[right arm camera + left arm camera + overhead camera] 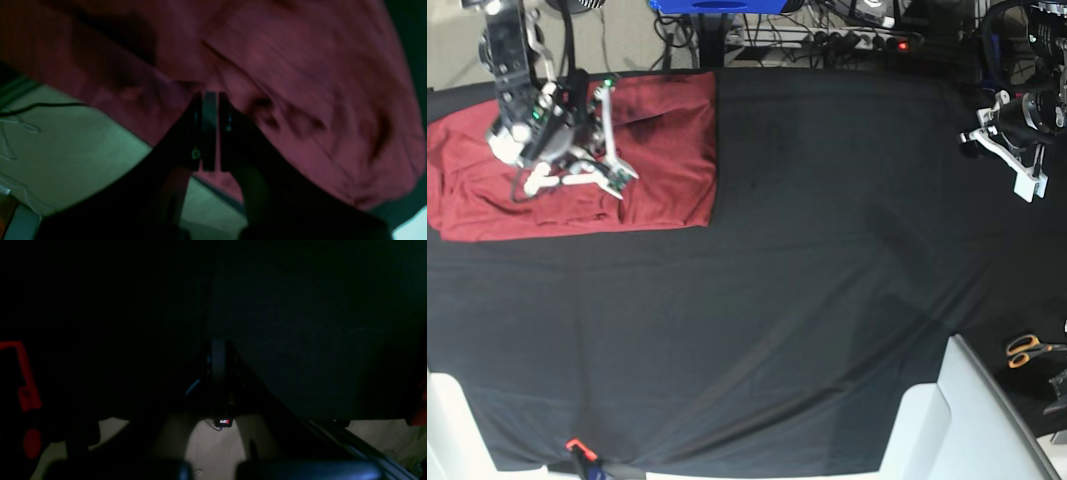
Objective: Fold the T-shirt properly
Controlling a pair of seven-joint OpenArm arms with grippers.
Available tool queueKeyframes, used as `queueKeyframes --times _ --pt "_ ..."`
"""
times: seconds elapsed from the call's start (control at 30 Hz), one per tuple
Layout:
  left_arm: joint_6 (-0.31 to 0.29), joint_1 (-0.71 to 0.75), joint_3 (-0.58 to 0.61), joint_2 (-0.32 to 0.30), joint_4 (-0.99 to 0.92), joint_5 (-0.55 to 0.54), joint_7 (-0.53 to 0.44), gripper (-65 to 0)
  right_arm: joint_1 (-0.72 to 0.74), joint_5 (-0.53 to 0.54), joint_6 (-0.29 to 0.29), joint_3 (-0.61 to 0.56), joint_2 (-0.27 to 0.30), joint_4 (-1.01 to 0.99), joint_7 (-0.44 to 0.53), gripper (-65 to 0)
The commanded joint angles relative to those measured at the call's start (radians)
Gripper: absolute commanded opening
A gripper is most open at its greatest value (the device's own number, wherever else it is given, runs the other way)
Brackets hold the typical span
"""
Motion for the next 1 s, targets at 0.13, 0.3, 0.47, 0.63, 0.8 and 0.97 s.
queueKeyframes --times 0.13,0.3,0.47,0.63,0.8,0.97 --pt "-0.005 -0.003 -0.01 -0.02 0.014 -0.01 -0.011 -65.0 0.023 -0.003 -0.002 -0.003 0.008 -0.014 0.008 -64.2" --pt "-0.005 -0.003 -0.01 -0.012 0.014 -0.01 -0.011 -65.0 0.072 -0.002 -0.002 -0.003 0.008 -0.1 0.009 -64.2" --pt "-0.005 -0.003 -0.01 0.0 0.014 -0.01 -0.011 -65.0 0.082 0.0 -0.002 -0.003 0.008 -0.117 0.042 -64.2" --pt "-0.005 -0.003 -0.01 0.006 0.014 0.019 -0.011 -65.0 0.115 0.0 -0.002 0.006 0.008 -0.178 0.051 -64.2" --pt "-0.005 -0.003 -0.01 0.037 0.019 0.151 -0.011 -65.0 0.148 -0.002 -0.002 0.054 0.013 -0.189 0.051 -64.2" --pt "-0.006 -0.003 -0.01 0.069 0.016 0.215 -0.011 -65.0 0.181 -0.005 -0.002 0.069 0.019 -0.192 0.051 -64.2"
